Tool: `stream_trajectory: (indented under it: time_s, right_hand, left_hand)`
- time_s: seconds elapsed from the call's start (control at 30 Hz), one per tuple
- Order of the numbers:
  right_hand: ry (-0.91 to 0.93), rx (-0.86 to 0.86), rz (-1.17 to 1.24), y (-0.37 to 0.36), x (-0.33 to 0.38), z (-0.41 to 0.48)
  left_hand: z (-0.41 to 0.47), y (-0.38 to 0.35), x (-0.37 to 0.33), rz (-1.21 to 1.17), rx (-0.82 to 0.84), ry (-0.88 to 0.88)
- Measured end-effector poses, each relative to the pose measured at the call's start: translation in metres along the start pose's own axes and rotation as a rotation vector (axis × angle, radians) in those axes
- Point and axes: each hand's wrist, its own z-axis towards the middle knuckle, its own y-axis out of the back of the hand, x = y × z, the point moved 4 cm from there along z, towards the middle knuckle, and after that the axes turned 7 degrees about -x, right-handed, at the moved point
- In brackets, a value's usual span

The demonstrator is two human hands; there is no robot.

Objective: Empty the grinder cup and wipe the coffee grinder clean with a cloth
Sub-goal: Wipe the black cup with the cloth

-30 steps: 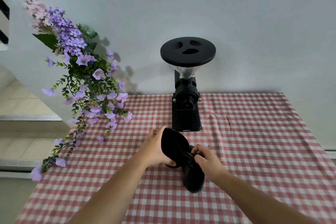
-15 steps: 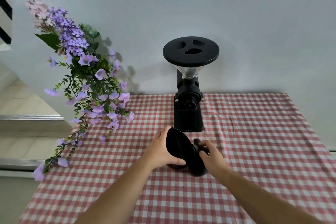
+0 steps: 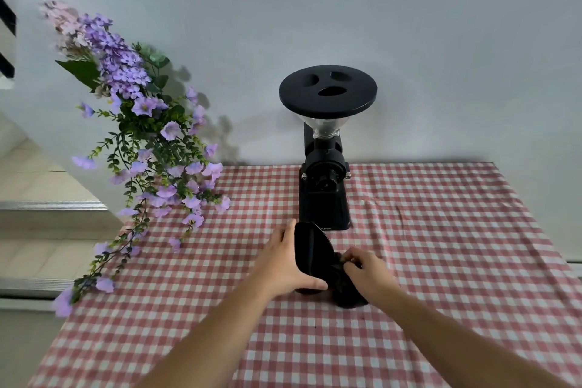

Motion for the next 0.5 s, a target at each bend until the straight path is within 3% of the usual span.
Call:
stream_trajectory:
  time_s: [0.13,0.27,0.4,0.5]
  right_hand:
    - [0.082,-0.142,0.164,0.020,0.032,0.020]
    - [0.161,-0.065,0.253,0.014,0.045,0.023]
    - [-0.032,0.045,0.113,-0.002,0.002,0.014]
    - [-0.068,0.116,0.044,-0.002,-0.007,0.017]
  left_hand:
    - [0.000,-0.004,-0.008,0.041,-0.072,0.003]
    - [0.004,0.005,-0.003,0.084,0.036,-0.080]
    - [0.002,0.007,0.006,0.042,0.106,-0.100]
    - [0.003,0.010,0.005,0.032,0.123,-0.131]
